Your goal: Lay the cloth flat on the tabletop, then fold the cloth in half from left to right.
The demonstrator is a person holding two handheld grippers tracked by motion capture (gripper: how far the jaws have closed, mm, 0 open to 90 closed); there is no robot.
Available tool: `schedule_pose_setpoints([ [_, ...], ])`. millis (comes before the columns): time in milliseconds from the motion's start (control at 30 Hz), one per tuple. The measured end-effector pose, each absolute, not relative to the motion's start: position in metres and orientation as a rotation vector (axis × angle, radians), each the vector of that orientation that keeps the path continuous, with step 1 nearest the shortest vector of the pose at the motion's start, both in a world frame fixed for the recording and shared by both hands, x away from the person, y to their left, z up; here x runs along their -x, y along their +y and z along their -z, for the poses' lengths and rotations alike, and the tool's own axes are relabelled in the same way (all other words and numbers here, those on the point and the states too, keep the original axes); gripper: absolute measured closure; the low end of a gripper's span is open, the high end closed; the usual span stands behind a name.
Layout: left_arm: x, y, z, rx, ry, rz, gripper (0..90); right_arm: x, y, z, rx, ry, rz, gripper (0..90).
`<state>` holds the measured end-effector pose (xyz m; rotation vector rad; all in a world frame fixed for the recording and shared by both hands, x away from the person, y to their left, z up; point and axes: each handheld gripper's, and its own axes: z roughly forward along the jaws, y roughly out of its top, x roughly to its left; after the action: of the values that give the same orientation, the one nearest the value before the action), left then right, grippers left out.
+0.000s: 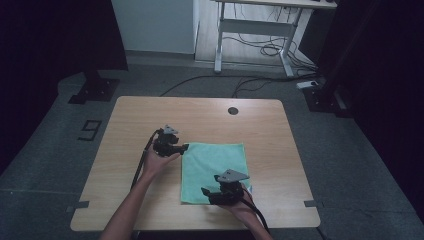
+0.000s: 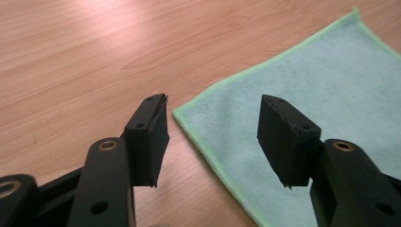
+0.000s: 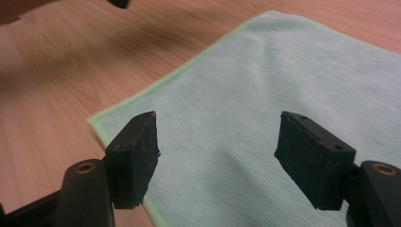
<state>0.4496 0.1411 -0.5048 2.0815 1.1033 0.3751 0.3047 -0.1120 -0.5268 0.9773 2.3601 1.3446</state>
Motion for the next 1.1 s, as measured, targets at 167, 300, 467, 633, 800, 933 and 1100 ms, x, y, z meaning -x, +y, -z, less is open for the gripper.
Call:
schedule_pose_setpoints([
  [167, -0.456, 0.142, 0.511, -2.085, 1.119, -0.364, 43.5, -0.308, -0.097, 0.528, -0.967, 2.374, -1.373, 30.4],
  [300, -0.461, 0.142, 0.517, -2.087, 1.134, -0.361, 43.7, -0.310, -0.088, 0.530, -0.961, 2.383, -1.374, 31.1],
  [467, -0.463, 0.141, 0.520, -2.091, 1.142, -0.357, 44.0, -0.309, -0.083, 0.532, -0.952, 2.384, -1.381, 32.4],
  [633, -0.465, 0.141, 0.522, -2.087, 1.152, -0.363, 44.1, -0.310, -0.080, 0.534, -0.947, 2.393, -1.373, 33.8],
  [800, -0.471, 0.142, 0.524, -2.086, 1.178, -0.355, 44.4, -0.309, -0.075, 0.535, -0.943, 2.400, -1.371, 35.9],
  [933, -0.475, 0.142, 0.529, -2.072, 1.191, -0.369, 47.4, -0.311, -0.069, 0.535, -0.932, 2.409, -1.383, 39.2],
  [1100, -0.479, 0.141, 0.537, -2.078, 1.206, -0.352, 48.3, -0.312, -0.057, 0.539, -0.907, 2.447, -1.363, 42.1],
])
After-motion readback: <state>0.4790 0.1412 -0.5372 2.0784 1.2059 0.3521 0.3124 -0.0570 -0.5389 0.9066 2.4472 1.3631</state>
